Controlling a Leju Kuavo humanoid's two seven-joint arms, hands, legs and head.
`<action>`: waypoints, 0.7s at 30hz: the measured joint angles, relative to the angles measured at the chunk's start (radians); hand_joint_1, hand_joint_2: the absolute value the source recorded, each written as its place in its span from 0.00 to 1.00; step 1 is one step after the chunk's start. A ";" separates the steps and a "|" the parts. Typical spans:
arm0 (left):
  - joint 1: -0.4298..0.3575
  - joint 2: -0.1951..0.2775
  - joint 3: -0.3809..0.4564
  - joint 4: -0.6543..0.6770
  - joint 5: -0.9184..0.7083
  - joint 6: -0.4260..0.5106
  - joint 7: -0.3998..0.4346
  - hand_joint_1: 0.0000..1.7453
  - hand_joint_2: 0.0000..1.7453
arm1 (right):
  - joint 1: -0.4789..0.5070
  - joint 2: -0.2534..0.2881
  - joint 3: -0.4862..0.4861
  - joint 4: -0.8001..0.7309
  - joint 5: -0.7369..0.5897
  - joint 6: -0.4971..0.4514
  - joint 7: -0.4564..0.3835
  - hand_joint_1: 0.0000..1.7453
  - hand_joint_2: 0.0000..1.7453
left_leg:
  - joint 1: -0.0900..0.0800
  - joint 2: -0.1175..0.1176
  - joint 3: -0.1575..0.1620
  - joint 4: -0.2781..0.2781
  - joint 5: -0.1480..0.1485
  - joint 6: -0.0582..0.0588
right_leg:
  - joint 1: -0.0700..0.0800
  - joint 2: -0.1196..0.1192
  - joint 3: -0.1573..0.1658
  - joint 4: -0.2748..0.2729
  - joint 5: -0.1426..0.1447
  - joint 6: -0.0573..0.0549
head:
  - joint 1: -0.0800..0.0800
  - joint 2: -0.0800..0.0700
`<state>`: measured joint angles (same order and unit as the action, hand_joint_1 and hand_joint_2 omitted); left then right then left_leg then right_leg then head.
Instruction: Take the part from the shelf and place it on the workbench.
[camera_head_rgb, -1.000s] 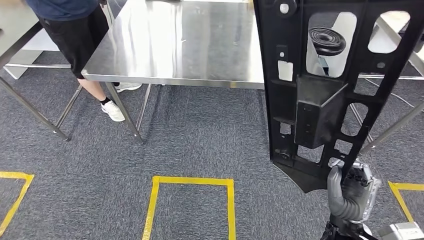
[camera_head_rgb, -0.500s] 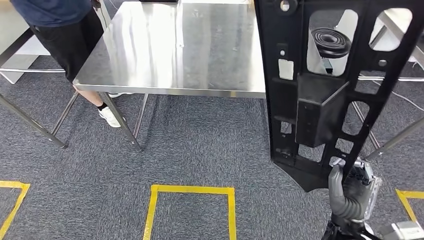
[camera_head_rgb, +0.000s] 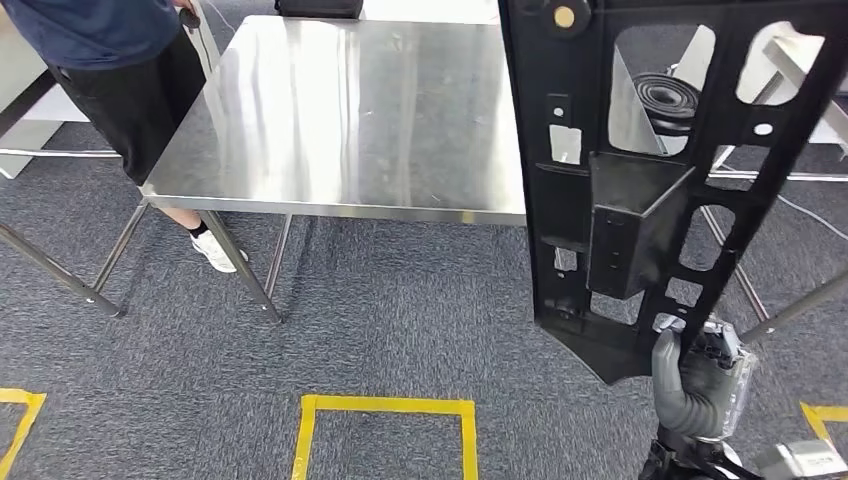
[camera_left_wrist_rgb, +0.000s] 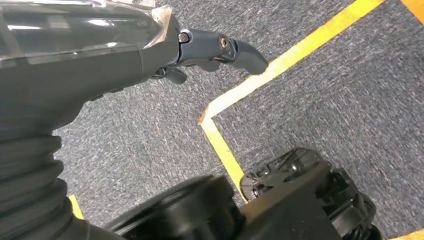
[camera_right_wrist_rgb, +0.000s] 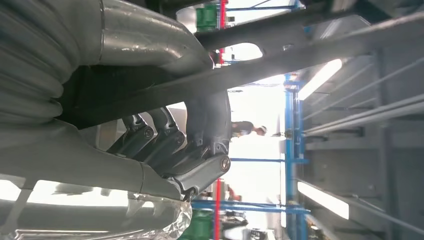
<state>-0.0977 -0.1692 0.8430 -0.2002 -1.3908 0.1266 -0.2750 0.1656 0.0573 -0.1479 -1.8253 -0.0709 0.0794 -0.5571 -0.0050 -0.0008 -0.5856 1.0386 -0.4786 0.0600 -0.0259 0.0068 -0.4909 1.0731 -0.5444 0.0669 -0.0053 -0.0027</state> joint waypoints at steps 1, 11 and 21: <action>0.002 0.000 0.000 0.000 0.000 0.000 0.001 0.00 1.00 | -0.003 0.000 0.000 0.000 0.000 0.000 0.000 1.00 1.00 | 0.000 0.000 0.017 -0.006 -0.002 0.006 | 0.000 -0.001 -0.027 0.046 -0.004 0.000 | 0.002 0.000; 0.026 -0.004 0.000 0.005 -0.001 0.003 0.005 0.00 1.00 | -0.007 -0.004 0.005 0.012 -0.001 0.001 0.000 1.00 1.00 | -0.018 -0.016 0.137 -0.025 -0.110 0.015 | 0.035 -0.008 -0.188 -0.022 0.125 -0.017 | -0.003 0.000; -0.001 0.000 0.000 0.005 -0.003 0.005 -0.004 0.00 1.00 | -0.015 -0.006 0.015 0.010 -0.010 0.001 -0.001 1.00 1.00 | 0.006 -0.002 -0.039 0.246 -0.204 -0.052 | -0.002 -0.004 -0.055 -0.076 0.081 -0.061 | -0.007 0.000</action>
<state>-0.0982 -0.1687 0.8434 -0.1951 -1.3937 0.1318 -0.2789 0.1507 0.0511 -0.1332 -1.8151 -0.0809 0.0805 -0.5585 0.0005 -0.0028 -0.6245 1.2845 -0.6831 0.0077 -0.0280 0.0031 -0.5455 0.9973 -0.4630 0.0055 -0.0122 -0.0027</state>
